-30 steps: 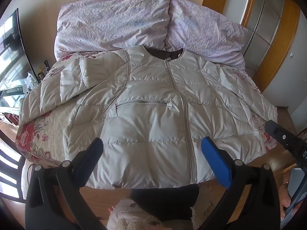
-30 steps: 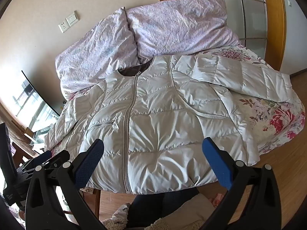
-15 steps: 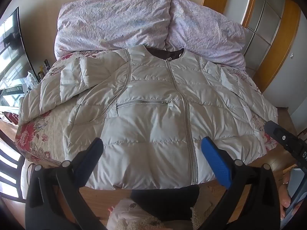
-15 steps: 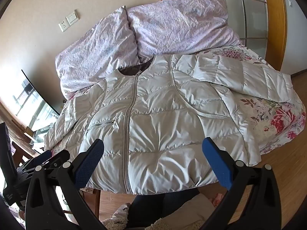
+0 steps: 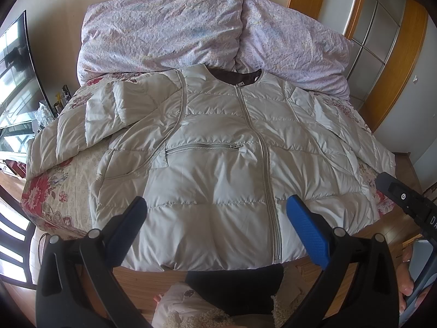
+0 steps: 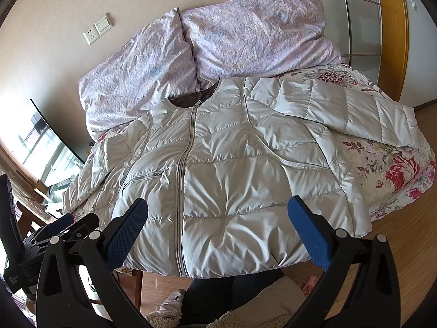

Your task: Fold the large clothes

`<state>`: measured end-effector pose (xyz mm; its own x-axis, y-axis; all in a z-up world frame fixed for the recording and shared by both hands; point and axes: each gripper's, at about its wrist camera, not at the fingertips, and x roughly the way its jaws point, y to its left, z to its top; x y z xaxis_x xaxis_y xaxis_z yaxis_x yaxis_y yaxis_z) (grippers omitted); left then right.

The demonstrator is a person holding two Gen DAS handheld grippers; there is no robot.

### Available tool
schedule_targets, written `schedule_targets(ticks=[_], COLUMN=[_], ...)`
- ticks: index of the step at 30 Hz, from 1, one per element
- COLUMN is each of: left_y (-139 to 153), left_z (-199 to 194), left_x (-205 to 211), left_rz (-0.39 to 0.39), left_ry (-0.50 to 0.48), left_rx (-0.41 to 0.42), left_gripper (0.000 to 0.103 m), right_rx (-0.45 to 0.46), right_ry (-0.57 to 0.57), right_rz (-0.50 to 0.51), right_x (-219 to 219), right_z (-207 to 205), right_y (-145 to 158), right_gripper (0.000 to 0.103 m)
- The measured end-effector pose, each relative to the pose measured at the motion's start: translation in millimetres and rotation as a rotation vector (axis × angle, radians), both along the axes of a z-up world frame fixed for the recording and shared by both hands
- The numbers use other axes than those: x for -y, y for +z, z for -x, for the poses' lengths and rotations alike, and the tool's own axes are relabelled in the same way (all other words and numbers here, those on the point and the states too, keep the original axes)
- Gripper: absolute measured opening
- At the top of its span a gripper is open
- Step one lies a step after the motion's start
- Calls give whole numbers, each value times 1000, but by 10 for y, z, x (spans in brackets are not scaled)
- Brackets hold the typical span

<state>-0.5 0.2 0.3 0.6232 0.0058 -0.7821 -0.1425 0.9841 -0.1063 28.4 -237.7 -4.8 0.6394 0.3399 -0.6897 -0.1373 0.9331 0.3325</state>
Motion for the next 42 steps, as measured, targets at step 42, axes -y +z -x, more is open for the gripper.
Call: schedule_targets(ticks=[42], left_y=[-3], left_z=[-5], left_x=[2], left_rz=[2], left_ry=[-2], left_rx=[-2], left_gripper=[101], right_rx=[-3], right_ry=[4], right_rz=[2], right_x=[13], right_z=[-27], right_y=[-7], right_gripper=[102])
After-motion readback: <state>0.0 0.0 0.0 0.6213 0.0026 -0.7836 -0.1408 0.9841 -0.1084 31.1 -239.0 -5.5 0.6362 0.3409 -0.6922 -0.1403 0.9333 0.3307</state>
